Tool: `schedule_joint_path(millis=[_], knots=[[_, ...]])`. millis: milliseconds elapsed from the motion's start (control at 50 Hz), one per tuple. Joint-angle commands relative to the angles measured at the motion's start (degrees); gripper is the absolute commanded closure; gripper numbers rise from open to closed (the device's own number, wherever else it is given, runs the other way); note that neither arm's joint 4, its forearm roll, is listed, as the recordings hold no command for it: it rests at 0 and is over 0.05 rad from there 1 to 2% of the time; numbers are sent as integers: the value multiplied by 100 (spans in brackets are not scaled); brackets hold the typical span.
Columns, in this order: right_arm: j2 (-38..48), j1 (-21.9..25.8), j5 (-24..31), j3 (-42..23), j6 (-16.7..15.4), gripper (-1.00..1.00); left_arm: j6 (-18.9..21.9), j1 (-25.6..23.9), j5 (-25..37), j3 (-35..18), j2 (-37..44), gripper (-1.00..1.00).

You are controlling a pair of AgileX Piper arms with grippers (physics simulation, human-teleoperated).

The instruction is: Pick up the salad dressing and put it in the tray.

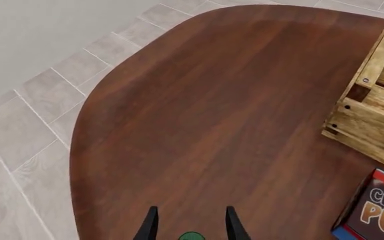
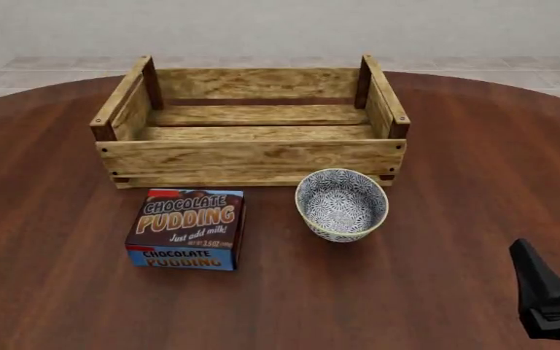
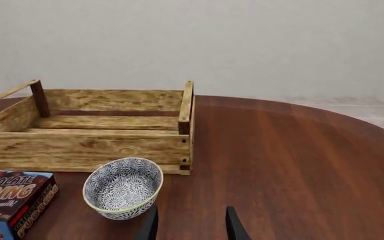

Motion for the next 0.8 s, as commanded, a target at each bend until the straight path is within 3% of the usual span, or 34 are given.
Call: schedule_joint_path(millis=[20,380,800], knots=[[4,13,-4,0,-13,-100,111,168,-50,147,-32,-100],[-103,41,103,2,-70,-100,252,446,-128,299,-16,-100],[-244,12,252,-12,-122,-100,307,418,-44,796,-232,-100]])
